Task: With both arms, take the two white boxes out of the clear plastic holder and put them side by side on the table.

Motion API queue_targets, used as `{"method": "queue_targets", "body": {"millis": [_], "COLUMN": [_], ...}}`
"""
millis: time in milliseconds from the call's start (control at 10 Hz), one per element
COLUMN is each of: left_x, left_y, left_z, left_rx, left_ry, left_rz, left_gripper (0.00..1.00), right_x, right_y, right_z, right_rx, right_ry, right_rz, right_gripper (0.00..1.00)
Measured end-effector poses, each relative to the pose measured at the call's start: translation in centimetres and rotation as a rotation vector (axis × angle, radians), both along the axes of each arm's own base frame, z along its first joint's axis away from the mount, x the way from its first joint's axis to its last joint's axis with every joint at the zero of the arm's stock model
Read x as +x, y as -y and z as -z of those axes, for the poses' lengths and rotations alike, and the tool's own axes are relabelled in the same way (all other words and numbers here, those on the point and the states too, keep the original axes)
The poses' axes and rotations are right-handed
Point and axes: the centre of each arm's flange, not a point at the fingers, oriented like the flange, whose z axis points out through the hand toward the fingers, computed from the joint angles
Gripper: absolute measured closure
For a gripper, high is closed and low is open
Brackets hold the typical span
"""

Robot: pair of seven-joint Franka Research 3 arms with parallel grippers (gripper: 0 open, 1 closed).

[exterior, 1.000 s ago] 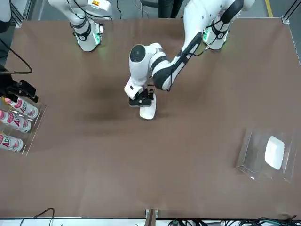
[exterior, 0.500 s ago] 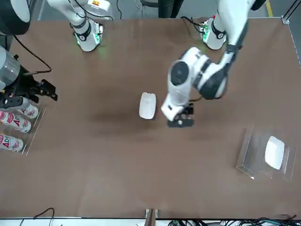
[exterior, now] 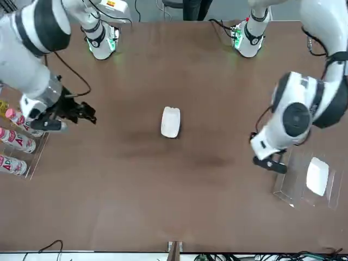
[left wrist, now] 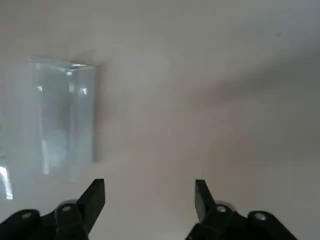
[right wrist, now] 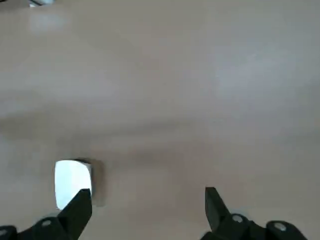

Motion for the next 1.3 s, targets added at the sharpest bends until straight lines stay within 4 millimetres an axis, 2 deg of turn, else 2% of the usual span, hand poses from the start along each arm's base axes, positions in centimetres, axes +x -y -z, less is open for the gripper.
{"method": "queue_targets", "body": {"millis": [100,200,400,500,600,700,800,1100,1300], "left_x": [0.7,1.2,1.4,1.6,1.7,1.8,1.8,2.6,3.1], "left_y": [-3.1,-5.7,-10.1,-12.0,-13.5,-14.4,-15.0,-16.8,-18.8], "left_z": [0.7,1.7,3.6,3.8,3.7,3.9,4.3,6.5,8.4], "left_rx": [0.027,0.051,0.06,0.069,0.081,0.086,0.1,0.175,0.15], "left_ry": [0.004,0.014,0.017,0.022,0.032,0.039,0.039,0.057,0.078], "left_rz": [0.038,0.072,0.125,0.149,0.164,0.168,0.172,0.227,0.23], "left_gripper": [0.21,0.22,0.23,0.24,0.25,0.26,0.26,0.32,0.37], "right_x": [-0.8,-2.6,-7.8,-10.5,-12.9,-14.4,-15.1,-16.3,-16.4], "right_y": [-2.0,-5.3,-13.6,-17.2,-19.8,-21.5,-22.6,-25.6,-26.5], "right_z": [1.9,4.1,8.1,9.6,10.9,12.3,13.8,20.1,24.2], "right_rx": [0.014,0.029,0.069,0.092,0.104,0.104,0.103,0.116,0.118], "right_ry": [0.027,0.05,0.073,0.076,0.067,0.058,0.056,0.086,0.115], "right_rz": [0.023,0.053,0.115,0.148,0.16,0.157,0.162,0.185,0.184], "right_gripper": [0.0,0.0,0.0,0.0,0.0,0.0,0.0,0.0,0.0]}}
